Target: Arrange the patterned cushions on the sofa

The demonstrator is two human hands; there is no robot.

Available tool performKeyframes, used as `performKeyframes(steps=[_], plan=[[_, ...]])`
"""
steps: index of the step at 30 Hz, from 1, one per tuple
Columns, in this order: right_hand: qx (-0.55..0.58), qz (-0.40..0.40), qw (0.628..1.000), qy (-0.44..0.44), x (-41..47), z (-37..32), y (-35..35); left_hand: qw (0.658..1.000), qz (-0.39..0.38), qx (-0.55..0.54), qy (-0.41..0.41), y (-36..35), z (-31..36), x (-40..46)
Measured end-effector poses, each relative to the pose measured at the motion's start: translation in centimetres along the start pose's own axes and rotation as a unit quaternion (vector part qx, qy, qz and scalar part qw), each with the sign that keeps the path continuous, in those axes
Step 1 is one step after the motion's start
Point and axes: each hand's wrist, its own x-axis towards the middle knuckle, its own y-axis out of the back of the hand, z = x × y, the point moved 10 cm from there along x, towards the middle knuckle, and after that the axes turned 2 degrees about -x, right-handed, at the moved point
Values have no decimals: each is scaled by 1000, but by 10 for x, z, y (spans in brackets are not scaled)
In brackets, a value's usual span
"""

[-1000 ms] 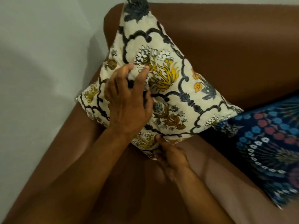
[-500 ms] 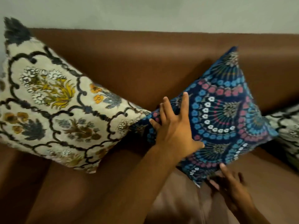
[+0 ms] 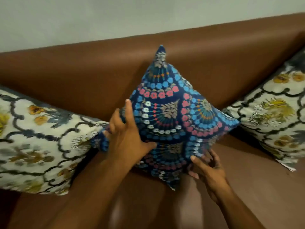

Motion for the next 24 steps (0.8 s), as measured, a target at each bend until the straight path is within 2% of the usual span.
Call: performKeyframes(steps=[3,5,8,11,13,16,21,24], plan=[[30,42,997,-53,7,-4,72,995,95,-6,-35,5,45,-20],[41,82,992,-91,14,-16,146,989,126,-37,-73,-10,101,-35],[39,161,983,-73,29,-66,249,983,79,-83,-141,-56,210,-40],[54,164,985,1,64,-129,309,972,7,-73,-221,-118,318,-22],[67,118,991,19,88,-158,319,970,-22,-35,-239,-153,361,-6],[86,74,993,17,106,-169,324,973,-45,-28,-225,-191,395,8],[135,102,985,28,114,-168,311,969,49,-27,-241,-187,405,13],[119,119,986,18,106,-161,299,969,28,-24,-243,-193,395,15]])
